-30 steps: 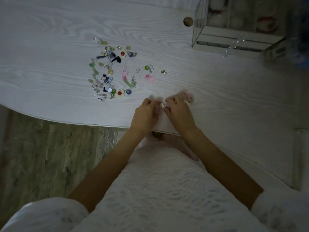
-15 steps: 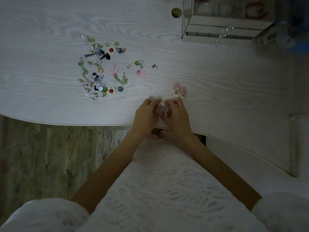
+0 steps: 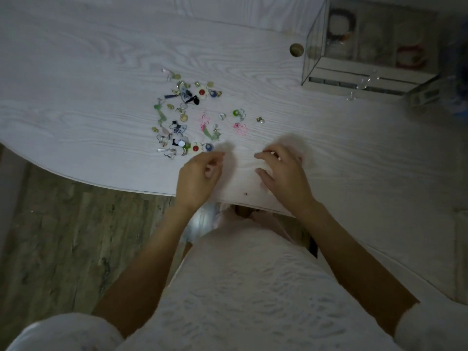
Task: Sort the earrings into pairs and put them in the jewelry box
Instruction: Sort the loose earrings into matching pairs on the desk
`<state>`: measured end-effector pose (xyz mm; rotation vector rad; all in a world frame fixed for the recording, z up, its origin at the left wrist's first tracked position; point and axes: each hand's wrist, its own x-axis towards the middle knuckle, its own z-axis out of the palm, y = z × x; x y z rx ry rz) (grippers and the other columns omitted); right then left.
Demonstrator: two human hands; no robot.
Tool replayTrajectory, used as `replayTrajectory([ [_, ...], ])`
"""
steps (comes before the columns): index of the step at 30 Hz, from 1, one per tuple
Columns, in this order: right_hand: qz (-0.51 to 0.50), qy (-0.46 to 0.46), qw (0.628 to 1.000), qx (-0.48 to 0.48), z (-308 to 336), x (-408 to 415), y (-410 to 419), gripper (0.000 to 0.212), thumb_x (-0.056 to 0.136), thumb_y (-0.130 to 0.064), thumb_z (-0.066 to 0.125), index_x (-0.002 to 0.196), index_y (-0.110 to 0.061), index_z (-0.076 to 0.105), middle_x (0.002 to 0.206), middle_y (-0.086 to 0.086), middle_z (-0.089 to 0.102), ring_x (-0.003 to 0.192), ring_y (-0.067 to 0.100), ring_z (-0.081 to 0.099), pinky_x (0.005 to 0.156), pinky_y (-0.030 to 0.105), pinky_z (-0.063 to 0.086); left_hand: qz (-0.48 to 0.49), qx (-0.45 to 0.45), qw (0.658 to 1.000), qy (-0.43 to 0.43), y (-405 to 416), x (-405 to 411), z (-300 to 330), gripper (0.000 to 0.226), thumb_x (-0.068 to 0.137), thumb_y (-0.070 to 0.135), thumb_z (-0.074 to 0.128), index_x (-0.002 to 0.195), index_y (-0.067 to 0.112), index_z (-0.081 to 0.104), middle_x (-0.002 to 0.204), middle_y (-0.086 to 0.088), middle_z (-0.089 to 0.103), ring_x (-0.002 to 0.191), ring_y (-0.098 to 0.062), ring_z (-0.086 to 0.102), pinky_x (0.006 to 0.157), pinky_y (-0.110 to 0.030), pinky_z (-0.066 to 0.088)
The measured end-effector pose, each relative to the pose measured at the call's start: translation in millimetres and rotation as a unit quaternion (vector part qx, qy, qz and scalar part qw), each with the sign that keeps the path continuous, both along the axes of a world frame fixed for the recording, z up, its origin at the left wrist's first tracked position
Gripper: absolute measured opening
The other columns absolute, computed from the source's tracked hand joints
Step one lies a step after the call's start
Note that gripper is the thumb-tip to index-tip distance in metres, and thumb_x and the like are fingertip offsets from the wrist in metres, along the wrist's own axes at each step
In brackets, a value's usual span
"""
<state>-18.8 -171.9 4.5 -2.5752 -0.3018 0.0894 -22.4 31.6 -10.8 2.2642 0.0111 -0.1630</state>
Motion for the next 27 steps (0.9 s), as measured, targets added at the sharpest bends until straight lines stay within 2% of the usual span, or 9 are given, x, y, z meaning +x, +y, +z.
replayTrajectory([
  [2, 0.049, -0.019, 0.999, 0.004, 3.6, 22.8, 17.4, 0.023, 0.084, -0.007, 0.063, 0.107, -0.009, 0.065, 0.103, 0.012, 0.060, 0.097, 0.029, 0.055, 0.078, 0.033, 0.047, 0.063, -0.001, 0.998, -0.024, 35.4, 11.4, 3.2, 0.021, 0.088, 0.017, 0.057, 0.107, 0.019, 0.066, 0.103, 0.003, 0.068, 0.085, -0.016, 0.062, 0.077, -0.033, 0.052],
  [5, 0.122, 0.010, 0.993, 0.006, -9.4, 59.4, 51.4, 0.028, 0.084, 0.003, 0.057, 0.110, -0.006, 0.064, 0.104, 0.014, 0.060, 0.097, 0.030, 0.055, 0.076, 0.038, 0.051, 0.146, 0.019, 0.988, -0.036, 84.0, 36.6, -1.1, 0.025, 0.087, 0.019, 0.058, 0.111, 0.017, 0.063, 0.106, -0.002, 0.067, 0.090, -0.018, 0.062, 0.079, -0.038, 0.053],
  [8, 0.169, 0.032, 0.985, -0.017, -25.6, 82.9, 79.3, 0.038, 0.081, 0.013, 0.055, 0.112, -0.006, 0.064, 0.106, 0.017, 0.057, 0.099, 0.032, 0.053, 0.071, 0.038, 0.050, 0.186, 0.055, 0.981, 0.022, 110.8, 68.8, -13.4, 0.035, 0.085, 0.026, 0.062, 0.117, 0.012, 0.058, 0.112, -0.009, 0.063, 0.096, -0.021, 0.061, 0.084, -0.037, 0.051],
  [10, 0.189, 0.033, 0.981, -0.040, -32.9, 91.7, 90.7, 0.035, 0.082, 0.011, 0.057, 0.111, -0.006, 0.065, 0.107, 0.017, 0.057, 0.100, 0.032, 0.052, 0.068, 0.037, 0.049, 0.178, 0.082, 0.979, 0.058, 115.3, 87.9, -20.3, 0.040, 0.084, 0.035, 0.063, 0.115, 0.011, 0.059, 0.111, -0.009, 0.064, 0.096, -0.022, 0.061, 0.084, -0.033, 0.047],
  [14, 0.156, 0.038, 0.984, -0.081, -41.3, 101.2, 93.0, 0.019, 0.085, 0.003, 0.056, 0.102, -0.002, 0.063, 0.106, 0.018, 0.056, 0.101, 0.033, 0.052, 0.071, 0.042, 0.051, 0.151, 0.155, 0.975, 0.059, 104.4, 114.6, -26.3, 0.048, 0.080, 0.046, 0.065, 0.110, 0.009, 0.059, 0.107, -0.012, 0.061, 0.095, -0.027, 0.058, 0.082, -0.034, 0.043],
  [20, 0.107, 0.033, 0.991, -0.078, -43.8, 105.1, 87.6, 0.015, 0.082, 0.002, 0.058, 0.095, -0.002, 0.061, 0.101, 0.017, 0.059, 0.095, 0.033, 0.053, 0.069, 0.042, 0.051, 0.149, 0.146, 0.977, 0.050, 102.4, 131.8, -31.7, 0.025, 0.086, 0.027, 0.059, 0.107, 0.011, 0.060, 0.103, -0.009, 0.066, 0.094, -0.026, 0.061, 0.081, -0.033, 0.045],
  [22, 0.100, -0.008, 0.990, -0.103, -44.2, 106.3, 88.7, 0.018, 0.077, 0.006, 0.060, 0.090, -0.006, 0.061, 0.090, 0.013, 0.062, 0.087, 0.030, 0.054, 0.065, 0.037, 0.048, 0.147, 0.146, 0.977, 0.049, 104.8, 131.5, -31.4, 0.023, 0.089, 0.026, 0.056, 0.107, 0.014, 0.061, 0.101, -0.006, 0.069, 0.092, -0.025, 0.063, 0.082, -0.035, 0.048],
  [24, 0.083, -0.070, 0.985, -0.137, -45.5, 105.3, 89.3, 0.020, 0.070, 0.004, 0.065, 0.083, -0.010, 0.063, 0.076, 0.005, 0.065, 0.079, 0.026, 0.053, 0.067, 0.033, 0.041, 0.126, 0.172, 0.977, 0.027, 107.3, 130.2, -31.7, 0.023, 0.090, 0.023, 0.052, 0.109, 0.014, 0.062, 0.100, -0.007, 0.070, 0.092, -0.027, 0.063, 0.084, -0.040, 0.049],
  [27, 0.067, -0.098, 0.987, -0.106, -43.3, 103.9, 91.2, 0.022, 0.072, 0.002, 0.065, 0.089, -0.012, 0.067, 0.079, 0.003, 0.068, 0.081, 0.026, 0.055, 0.073, 0.033, 0.039, 0.091, 0.166, 0.982, -0.023, 110.8, 124.0, -34.7, 0.026, 0.090, 0.015, 0.051, 0.111, 0.011, 0.064, 0.099, -0.014, 0.067, 0.092, -0.032, 0.060, 0.082, -0.042, 0.046],
])
